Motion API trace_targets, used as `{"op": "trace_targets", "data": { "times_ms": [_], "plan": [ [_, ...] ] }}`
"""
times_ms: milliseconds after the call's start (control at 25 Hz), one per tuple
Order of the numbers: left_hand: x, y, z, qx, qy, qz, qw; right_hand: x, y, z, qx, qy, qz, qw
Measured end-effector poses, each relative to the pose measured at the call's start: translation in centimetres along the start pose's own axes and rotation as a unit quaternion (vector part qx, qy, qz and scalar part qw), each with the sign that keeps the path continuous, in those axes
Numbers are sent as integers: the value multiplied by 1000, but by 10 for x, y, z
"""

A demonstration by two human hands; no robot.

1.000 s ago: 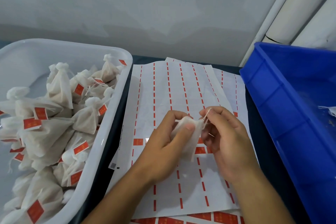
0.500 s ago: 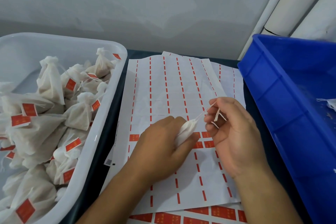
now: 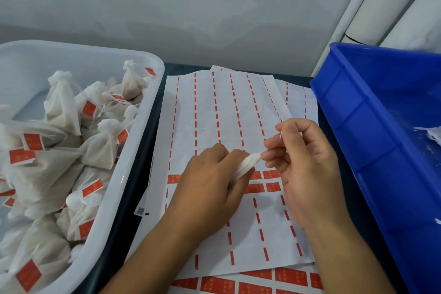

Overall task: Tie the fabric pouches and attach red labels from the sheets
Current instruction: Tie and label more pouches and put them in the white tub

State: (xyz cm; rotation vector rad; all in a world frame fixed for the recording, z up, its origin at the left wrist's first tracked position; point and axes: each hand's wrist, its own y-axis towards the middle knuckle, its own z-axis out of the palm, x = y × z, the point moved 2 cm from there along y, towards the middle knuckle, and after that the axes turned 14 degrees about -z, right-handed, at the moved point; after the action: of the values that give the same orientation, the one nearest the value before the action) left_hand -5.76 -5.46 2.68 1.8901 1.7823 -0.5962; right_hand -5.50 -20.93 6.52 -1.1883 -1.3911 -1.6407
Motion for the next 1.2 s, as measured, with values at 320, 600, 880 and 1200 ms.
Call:
{"op": "trace_targets", "data": {
  "times_ms": [320,600,880,1200],
  "plan": [
    [-3,0,-6,107,-267,-147,946,5,-1,-1,46,-37,-68,996],
    [2,5,-3,258,-418,-238,838,2,-11,11,185,-36,-111,976],
    [0,4,-9,301,-522,-248,759,-1,-15,11,264,-62,-117,955],
    [-1,8,-29,239,-649,-291,662,-12,-12,15,290,-92,-71,950]
  ]
}}
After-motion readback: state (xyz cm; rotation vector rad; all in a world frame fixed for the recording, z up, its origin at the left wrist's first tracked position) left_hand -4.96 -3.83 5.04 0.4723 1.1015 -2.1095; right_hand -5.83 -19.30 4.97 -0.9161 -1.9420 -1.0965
